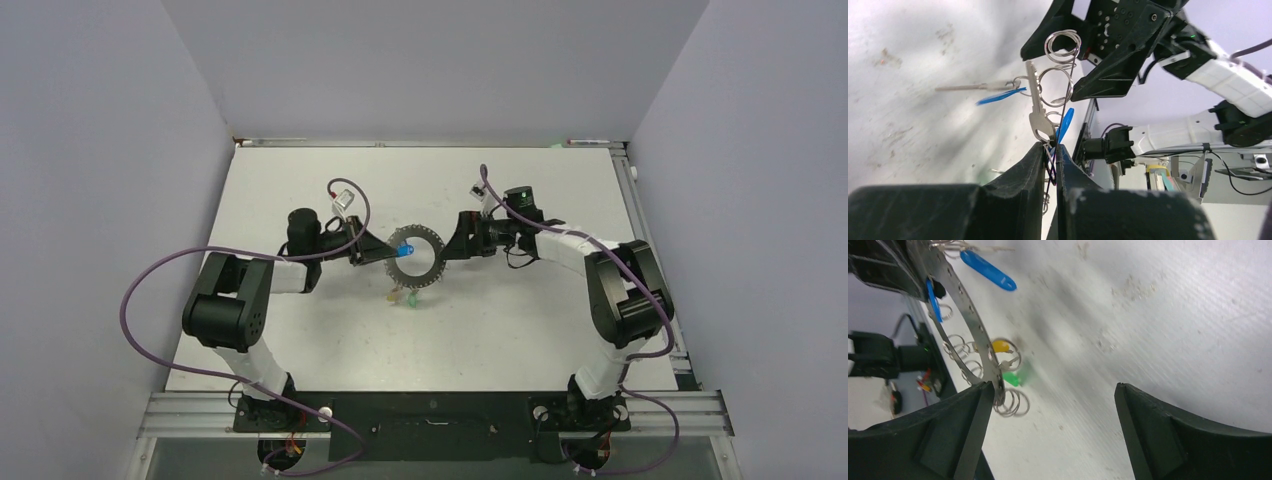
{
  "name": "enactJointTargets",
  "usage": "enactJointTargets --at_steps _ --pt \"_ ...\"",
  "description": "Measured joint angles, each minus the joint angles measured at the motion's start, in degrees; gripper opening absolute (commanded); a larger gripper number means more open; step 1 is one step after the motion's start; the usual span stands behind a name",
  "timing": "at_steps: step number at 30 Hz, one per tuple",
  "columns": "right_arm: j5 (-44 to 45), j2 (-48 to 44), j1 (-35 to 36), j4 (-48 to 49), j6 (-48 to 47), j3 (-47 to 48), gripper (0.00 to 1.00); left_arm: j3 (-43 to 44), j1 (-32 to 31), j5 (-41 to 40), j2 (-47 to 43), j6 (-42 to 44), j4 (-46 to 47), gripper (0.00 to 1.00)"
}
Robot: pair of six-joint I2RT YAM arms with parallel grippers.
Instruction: Remove the keys from the keyring
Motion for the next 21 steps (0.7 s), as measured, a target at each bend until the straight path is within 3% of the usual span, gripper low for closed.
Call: enactJointTargets --at_steps 5,8,10,16,21 --pt "-4.33 -2.54 1.66 14.27 11.5 -3.08 0.91 -0.22 1.14 1.14 -0.35 -9.16 11.8 0.0" --pt "-5.81 -3.67 3.91 21.49 17.2 -4.48 0.82 -0.2 1.62 1.25 -0.37 -13.42 16.37 0.0" --pt "-6.47 -4.2 5.46 25.79 20.2 -4.52 0.75 -0.2 1.73 1.22 -0.46 -15.63 18.27 0.0" --pt "-7.41 -4.42 7.5 37.66 29.75 -4.52 0.41 0.44 1.86 1.2 -0.72 -21.14 23.17 0.0" --pt "-7.23 -4.39 7.1 42.77 34.93 -4.52 0.24 2.32 2.62 1.57 -0.72 -24.17 25.33 0.0"
